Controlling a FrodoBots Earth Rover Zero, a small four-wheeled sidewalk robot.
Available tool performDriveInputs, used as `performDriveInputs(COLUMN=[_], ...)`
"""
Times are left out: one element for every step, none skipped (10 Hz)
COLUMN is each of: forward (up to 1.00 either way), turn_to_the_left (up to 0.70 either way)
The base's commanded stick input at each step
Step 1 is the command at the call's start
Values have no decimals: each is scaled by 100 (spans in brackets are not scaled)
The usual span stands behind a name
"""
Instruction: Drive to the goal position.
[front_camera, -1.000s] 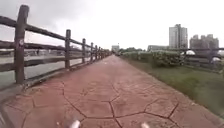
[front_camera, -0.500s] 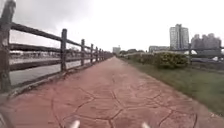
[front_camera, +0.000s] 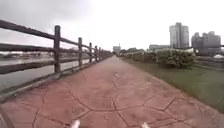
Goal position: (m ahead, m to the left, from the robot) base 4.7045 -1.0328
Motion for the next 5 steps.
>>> performDriveInputs(forward=[70, 70, 70, 70, 70], turn_to_the_left=[0, 0, 0, 0, 0])
